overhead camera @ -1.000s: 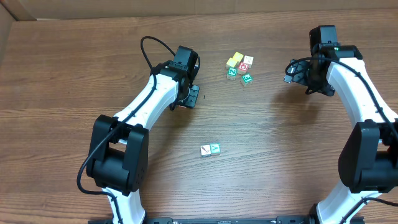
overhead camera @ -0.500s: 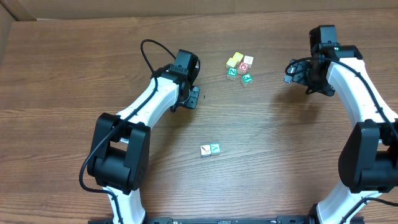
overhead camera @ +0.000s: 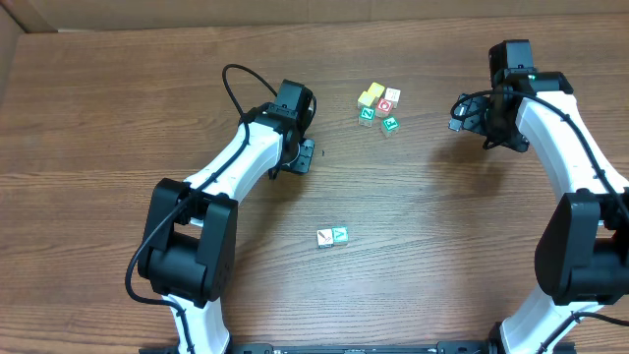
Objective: Flip 3 blocks
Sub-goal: 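Move the left gripper over the cream leaf-picture block, then lower the left gripper and close it on the leaf block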
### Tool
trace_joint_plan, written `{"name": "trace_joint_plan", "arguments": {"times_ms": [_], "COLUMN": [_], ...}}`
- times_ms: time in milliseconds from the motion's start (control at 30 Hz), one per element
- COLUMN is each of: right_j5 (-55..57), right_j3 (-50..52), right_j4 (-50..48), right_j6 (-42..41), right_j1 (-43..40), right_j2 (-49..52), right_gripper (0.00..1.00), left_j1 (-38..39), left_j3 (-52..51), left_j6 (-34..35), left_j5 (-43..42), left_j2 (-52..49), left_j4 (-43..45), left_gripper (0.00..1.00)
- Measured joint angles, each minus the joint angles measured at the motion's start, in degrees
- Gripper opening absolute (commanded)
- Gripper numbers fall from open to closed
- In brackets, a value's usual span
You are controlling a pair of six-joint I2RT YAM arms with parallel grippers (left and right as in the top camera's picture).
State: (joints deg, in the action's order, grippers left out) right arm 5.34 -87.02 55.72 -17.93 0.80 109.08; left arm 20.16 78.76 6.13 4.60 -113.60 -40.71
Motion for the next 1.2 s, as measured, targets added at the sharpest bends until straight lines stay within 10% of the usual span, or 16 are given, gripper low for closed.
{"name": "trace_joint_plan", "arguments": {"times_ms": [1200], "right_j5": [0.0], "right_j3": [0.0], "right_j4": [0.0], "right_j6": [0.0], "right_j1": [0.0], "right_j2": [0.0], "right_gripper": [1.0], "left_j1": [0.0], "left_j3": [-0.5], "left_j6": [10.1], "left_j5": [-1.0], "left_j2": [-1.2], "left_j4": [0.2], "left_gripper": [0.38]}}
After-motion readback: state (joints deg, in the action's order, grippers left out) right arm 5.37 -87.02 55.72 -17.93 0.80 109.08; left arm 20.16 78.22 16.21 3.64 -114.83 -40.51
